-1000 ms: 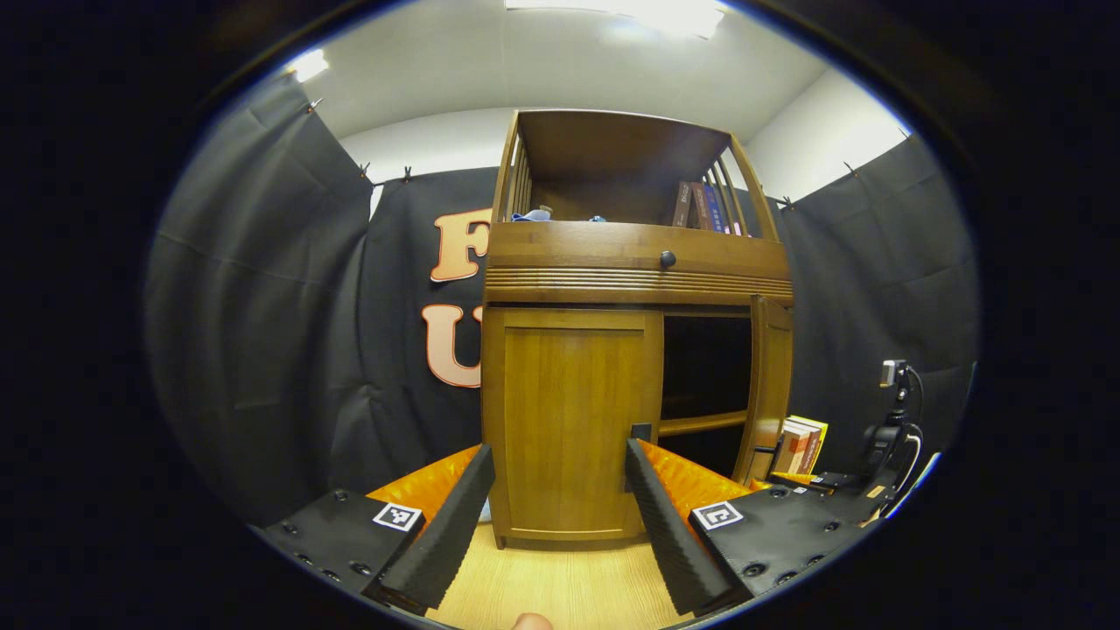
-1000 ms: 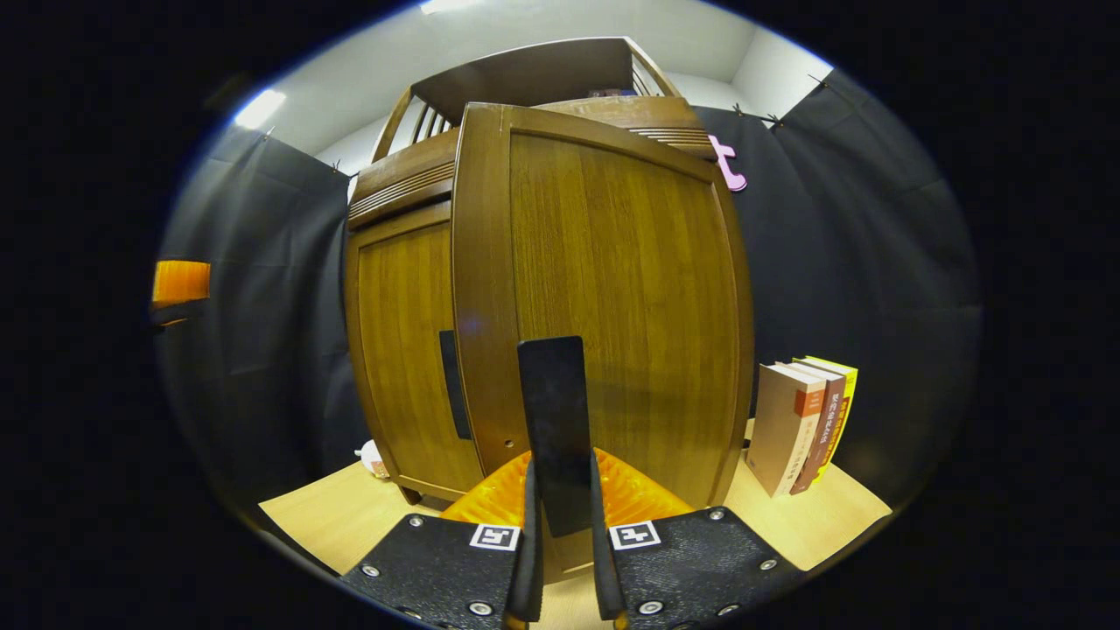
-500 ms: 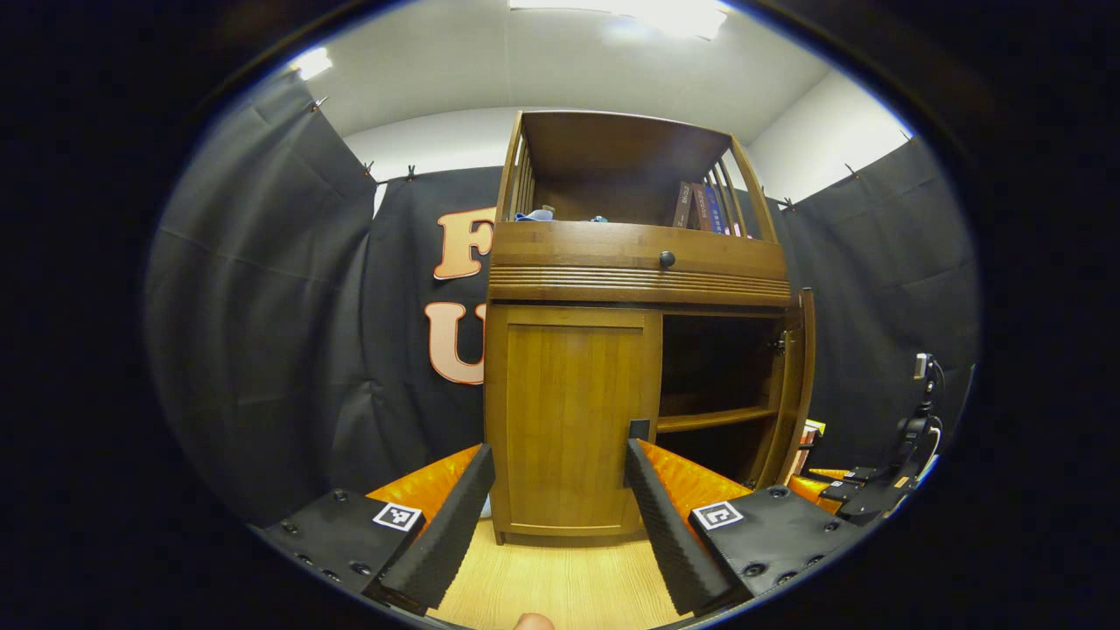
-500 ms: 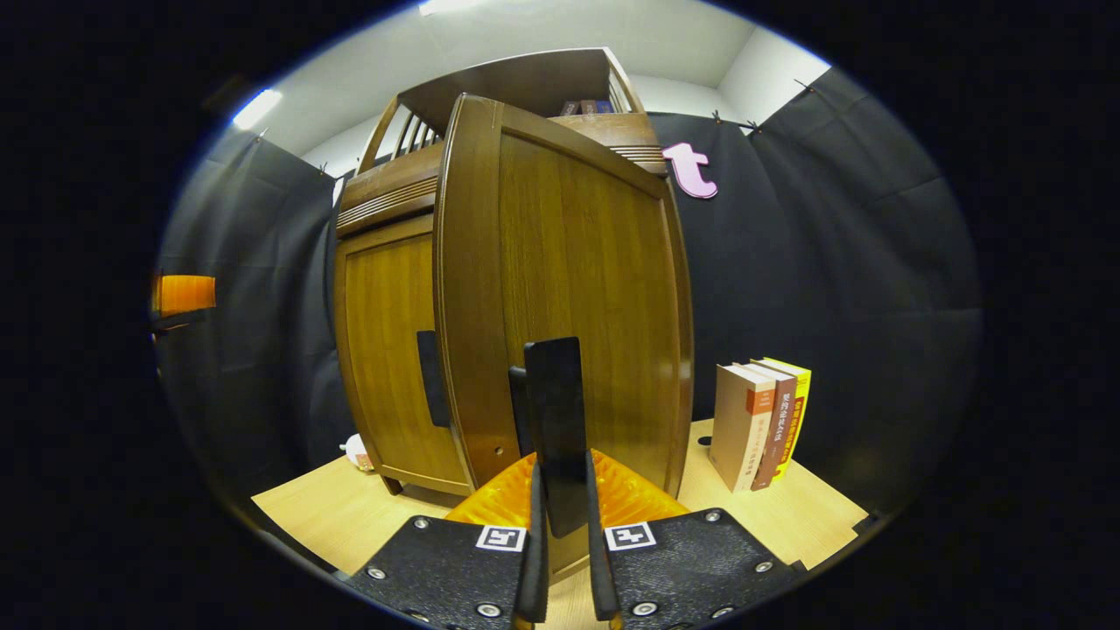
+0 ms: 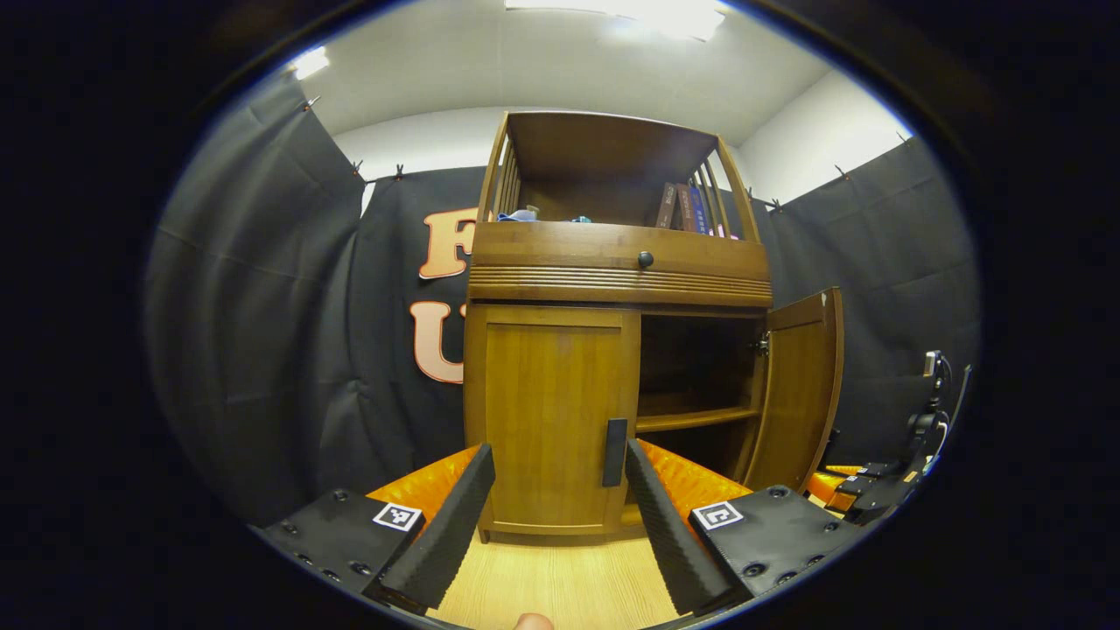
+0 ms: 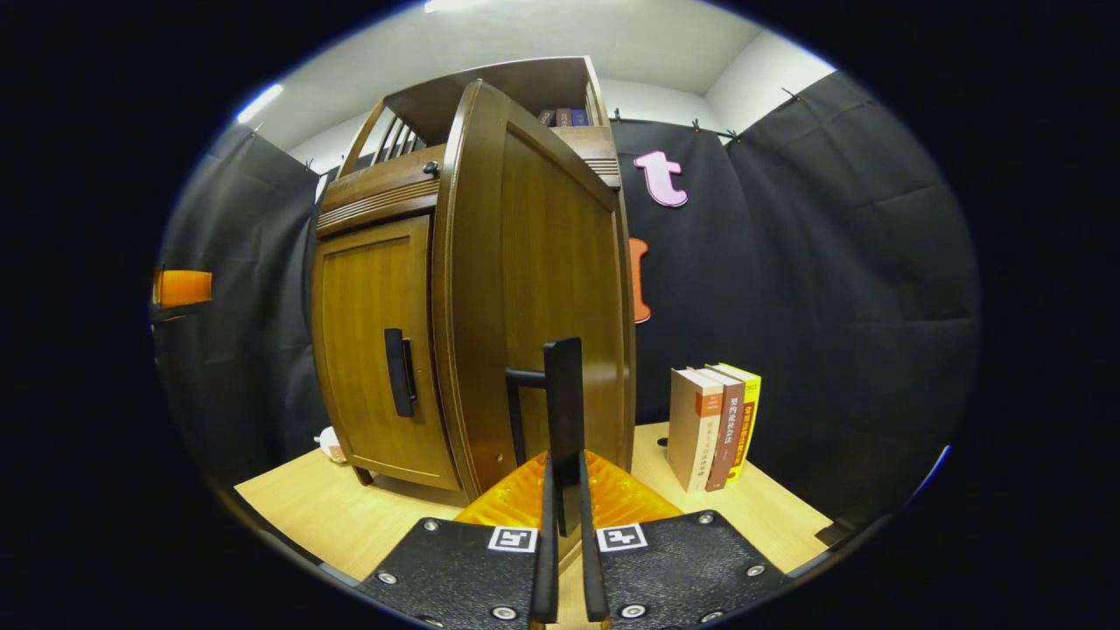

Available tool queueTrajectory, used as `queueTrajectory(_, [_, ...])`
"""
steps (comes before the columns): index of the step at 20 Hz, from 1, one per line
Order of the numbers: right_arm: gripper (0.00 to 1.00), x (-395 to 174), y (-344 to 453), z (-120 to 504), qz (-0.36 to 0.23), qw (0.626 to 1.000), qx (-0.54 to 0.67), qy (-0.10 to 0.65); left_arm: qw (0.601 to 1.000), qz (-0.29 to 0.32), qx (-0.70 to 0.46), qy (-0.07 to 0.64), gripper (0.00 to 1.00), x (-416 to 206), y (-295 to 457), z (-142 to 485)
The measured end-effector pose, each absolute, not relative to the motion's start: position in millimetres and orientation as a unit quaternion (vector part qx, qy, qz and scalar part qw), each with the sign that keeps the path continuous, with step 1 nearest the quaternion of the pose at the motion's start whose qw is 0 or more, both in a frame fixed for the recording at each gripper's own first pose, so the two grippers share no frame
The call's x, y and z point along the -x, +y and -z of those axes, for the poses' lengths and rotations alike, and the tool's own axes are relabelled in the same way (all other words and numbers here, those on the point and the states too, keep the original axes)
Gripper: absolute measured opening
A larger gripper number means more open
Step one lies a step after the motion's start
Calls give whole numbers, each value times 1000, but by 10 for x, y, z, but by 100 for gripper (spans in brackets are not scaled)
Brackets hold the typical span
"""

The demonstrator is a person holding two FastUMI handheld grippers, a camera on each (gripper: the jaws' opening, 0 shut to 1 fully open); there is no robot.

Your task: Open the right door of the double-door shoe cabinet with the right hand, and open the left door with the left hand.

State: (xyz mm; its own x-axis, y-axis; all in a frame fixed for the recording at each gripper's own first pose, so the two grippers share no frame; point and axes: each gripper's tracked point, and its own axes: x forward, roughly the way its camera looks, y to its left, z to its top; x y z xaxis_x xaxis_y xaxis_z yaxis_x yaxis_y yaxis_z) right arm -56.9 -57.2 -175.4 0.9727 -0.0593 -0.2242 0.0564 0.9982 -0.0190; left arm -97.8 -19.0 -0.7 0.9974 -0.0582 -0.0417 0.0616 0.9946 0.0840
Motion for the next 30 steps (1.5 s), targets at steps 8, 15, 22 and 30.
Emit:
queueTrajectory(8, [4, 696, -949, 1695, 50, 993, 17, 107, 998, 41, -47, 19, 94, 1036, -367, -11])
queueTrajectory(15, [4, 681, -1130, 1714, 35, 994, 11, 106, 997, 44, -51, 20, 94, 990, -501, -5])
queueTrajectory(22, [4, 728, -1547, 1676, 53, 994, 6, 99, 998, 37, -53, 24, 94, 820, -596, 62])
queueTrajectory(30, [3, 724, -1704, 1688, 36, 995, -16, 94, 997, 43, -57, 26, 94, 599, -767, 240])
